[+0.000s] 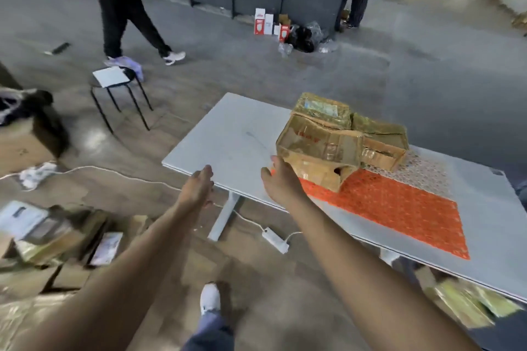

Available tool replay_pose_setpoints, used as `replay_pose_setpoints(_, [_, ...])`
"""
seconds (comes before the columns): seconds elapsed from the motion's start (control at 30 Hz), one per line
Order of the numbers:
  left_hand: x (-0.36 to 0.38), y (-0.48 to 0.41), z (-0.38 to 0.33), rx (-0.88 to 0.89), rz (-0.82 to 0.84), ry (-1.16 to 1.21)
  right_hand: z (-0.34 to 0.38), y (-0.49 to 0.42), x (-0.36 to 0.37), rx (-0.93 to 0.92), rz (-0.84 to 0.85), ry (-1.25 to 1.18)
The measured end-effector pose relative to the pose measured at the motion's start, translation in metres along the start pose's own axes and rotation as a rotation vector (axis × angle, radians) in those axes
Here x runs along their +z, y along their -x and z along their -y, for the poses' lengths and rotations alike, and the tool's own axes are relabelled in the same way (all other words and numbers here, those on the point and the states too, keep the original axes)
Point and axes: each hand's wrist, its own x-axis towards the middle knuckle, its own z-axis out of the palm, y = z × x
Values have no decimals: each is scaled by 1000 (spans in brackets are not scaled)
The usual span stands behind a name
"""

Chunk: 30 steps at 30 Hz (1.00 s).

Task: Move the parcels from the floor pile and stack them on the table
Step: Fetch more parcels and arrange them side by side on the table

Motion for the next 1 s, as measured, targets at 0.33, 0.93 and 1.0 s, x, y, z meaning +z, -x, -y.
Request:
replay_pose_setpoints(0.33, [-183, 105, 56, -24, -350, 93, 105, 98, 122, -240, 297, -18])
replay_pose_setpoints(0.93, [-540, 279, 213, -157, -692, 427, 280, 346, 408, -429, 690, 139])
replay_pose_setpoints(1.0, [-561, 283, 229, -193, -706, 435, 285, 359, 426, -423, 723, 155])
